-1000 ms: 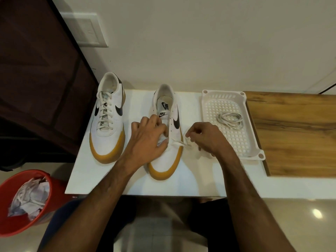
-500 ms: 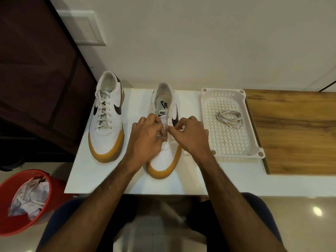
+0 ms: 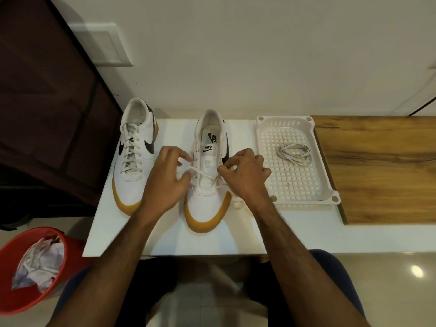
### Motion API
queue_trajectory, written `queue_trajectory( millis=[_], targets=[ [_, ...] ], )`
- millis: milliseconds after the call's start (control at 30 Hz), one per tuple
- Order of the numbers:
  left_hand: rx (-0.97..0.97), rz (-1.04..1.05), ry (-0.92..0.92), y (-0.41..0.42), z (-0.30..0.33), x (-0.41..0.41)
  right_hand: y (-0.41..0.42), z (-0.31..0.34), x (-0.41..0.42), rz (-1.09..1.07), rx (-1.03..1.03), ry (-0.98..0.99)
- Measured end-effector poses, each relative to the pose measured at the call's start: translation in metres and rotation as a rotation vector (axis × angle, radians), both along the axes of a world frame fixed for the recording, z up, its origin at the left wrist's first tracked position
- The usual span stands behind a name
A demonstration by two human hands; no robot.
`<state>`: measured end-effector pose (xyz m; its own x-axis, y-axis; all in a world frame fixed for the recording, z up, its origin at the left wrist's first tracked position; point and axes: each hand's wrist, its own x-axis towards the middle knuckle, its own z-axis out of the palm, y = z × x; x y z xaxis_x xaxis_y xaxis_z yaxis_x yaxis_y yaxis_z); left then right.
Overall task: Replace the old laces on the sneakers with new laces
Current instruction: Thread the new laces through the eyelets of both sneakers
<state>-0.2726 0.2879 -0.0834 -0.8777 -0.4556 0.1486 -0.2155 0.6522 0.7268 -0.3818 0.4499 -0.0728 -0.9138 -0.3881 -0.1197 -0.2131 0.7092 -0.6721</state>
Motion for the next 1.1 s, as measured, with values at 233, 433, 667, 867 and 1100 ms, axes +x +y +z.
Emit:
queue_trajectory(
  millis=[233, 433, 667, 867, 1100],
  targets=[
    [-0.46, -0.144, -0.082, 0.016, -0.007, -0.013, 0.0, -0.003, -0.006, 0.012, -0.026, -0.065],
    [-0.212, -0.099, 0.087, 0.021, -0.006, -0.015, 0.0, -0.004, -0.004, 0.037, -0.015, 0.028],
    [0.855, 0.468, 0.234, -0.008, 0.006, -0.006, -0.001, -0.003, -0.003, 0.069, -0.018, -0.009],
    [-0.276, -0.004, 0.145, 0.009, 0.006, -0.01, -0.001, -0.003, -0.004, 0.062, -0.03, -0.031],
    [-0.432, -0.169, -0.059, 0.023, -0.008, -0.013, -0.002, -0.003, -0.004, 0.066, -0.025, -0.033]
  ],
)
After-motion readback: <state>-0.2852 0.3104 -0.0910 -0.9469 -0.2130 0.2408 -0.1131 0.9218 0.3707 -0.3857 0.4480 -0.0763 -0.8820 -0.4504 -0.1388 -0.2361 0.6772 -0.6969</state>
